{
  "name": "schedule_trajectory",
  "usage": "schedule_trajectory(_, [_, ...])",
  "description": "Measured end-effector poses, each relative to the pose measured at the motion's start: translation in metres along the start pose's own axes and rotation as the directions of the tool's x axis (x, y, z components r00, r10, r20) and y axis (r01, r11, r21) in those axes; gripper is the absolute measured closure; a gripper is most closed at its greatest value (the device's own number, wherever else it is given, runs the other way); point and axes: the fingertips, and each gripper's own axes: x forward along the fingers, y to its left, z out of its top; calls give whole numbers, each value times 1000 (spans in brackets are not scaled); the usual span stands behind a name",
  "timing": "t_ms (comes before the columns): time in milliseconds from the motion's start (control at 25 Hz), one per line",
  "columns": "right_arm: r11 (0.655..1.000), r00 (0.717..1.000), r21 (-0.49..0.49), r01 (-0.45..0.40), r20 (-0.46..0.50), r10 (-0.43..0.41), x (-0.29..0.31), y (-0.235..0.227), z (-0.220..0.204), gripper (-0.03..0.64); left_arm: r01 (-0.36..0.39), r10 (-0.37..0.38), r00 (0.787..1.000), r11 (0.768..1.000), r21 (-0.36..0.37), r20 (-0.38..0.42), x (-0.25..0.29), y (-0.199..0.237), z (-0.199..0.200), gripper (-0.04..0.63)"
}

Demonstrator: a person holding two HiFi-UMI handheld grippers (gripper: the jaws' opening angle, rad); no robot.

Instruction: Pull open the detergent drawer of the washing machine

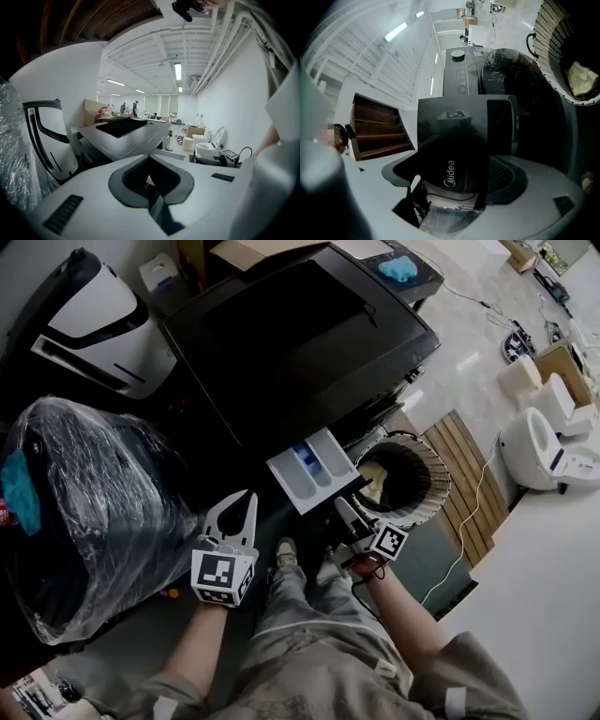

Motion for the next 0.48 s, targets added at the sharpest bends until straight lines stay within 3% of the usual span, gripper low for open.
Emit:
schedule_trajectory(120, [1000, 1000, -3, 20, -2, -20, 0, -1, 1, 198, -1, 1, 1000, 1000, 0, -1, -3, -4, 2, 581])
schedule_trajectory(240, [995, 996, -28, 95, 3, -94, -6, -7, 1, 198, 0, 0, 1000, 1000, -1, 3, -7, -8, 5, 581])
schedule_trajectory(480, [953, 971, -200, 229, -26, -239, -34, 6, 4, 199, -7, 7, 1000, 1000, 7, 14, -17, -10, 16, 581])
